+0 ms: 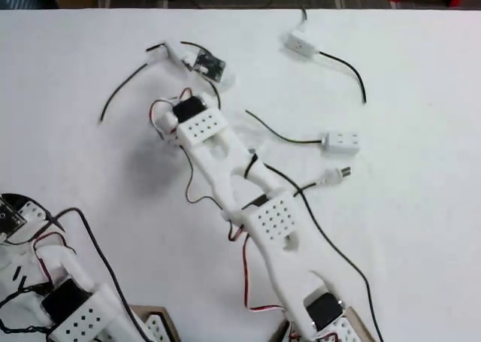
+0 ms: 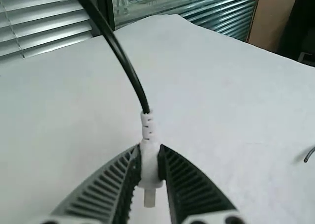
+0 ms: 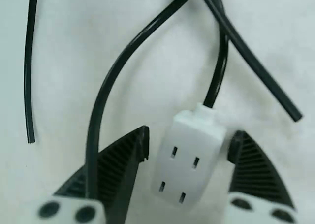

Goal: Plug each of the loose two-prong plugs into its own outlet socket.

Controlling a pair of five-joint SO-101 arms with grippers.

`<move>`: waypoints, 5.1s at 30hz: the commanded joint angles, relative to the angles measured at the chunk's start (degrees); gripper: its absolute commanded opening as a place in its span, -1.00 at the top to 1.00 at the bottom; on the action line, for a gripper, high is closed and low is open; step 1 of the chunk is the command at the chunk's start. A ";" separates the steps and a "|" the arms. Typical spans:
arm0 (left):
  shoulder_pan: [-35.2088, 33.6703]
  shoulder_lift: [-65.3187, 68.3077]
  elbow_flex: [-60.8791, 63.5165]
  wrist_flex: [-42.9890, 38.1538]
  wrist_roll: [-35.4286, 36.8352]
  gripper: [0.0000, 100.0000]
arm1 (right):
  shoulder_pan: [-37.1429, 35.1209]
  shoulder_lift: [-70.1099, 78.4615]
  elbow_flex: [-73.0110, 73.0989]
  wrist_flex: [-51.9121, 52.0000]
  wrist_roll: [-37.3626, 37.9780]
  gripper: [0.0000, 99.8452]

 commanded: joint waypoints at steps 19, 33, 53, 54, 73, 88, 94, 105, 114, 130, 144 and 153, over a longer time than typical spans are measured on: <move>-0.57 -0.84 -0.18 1.05 0.00 0.95 | -16.66 -0.40 -9.93 10.68 -3.25 0.92; 0.04 -0.84 -0.26 2.11 0.00 0.95 | -14.37 -3.21 -12.57 17.98 -6.59 0.22; 24.66 -0.48 -34.46 26.73 4.84 0.96 | 25.36 -9.10 -38.68 33.19 22.95 0.22; 26.07 -0.31 -35.34 26.37 5.19 0.96 | 26.77 -8.92 -38.68 33.27 23.03 0.22; 27.91 69.32 -77.19 29.19 15.91 0.95 | 37.05 -8.75 -10.46 33.01 22.59 0.22; 41.63 75.30 -79.03 50.55 32.79 0.95 | 30.37 -8.66 12.92 17.54 22.59 0.22; 46.81 75.38 -76.48 49.41 43.16 0.95 | 30.73 -8.66 13.27 15.25 22.86 0.22; 38.37 75.30 -54.24 17.85 52.57 0.95 | 30.29 -8.57 13.27 14.37 22.86 0.22; 38.46 75.30 -49.49 6.95 45.63 0.96 | 28.70 -5.49 12.75 13.23 22.86 0.22; 53.76 55.43 -45.27 -4.57 64.18 0.95 | 28.53 -15.34 12.75 18.77 23.03 0.22; 54.29 49.10 -16.26 -57.93 69.45 0.95 | 21.05 -37.32 12.84 28.44 29.98 0.22; 58.07 42.24 -9.23 -62.07 69.54 0.95 | 9.71 -36.35 13.27 32.48 40.44 0.63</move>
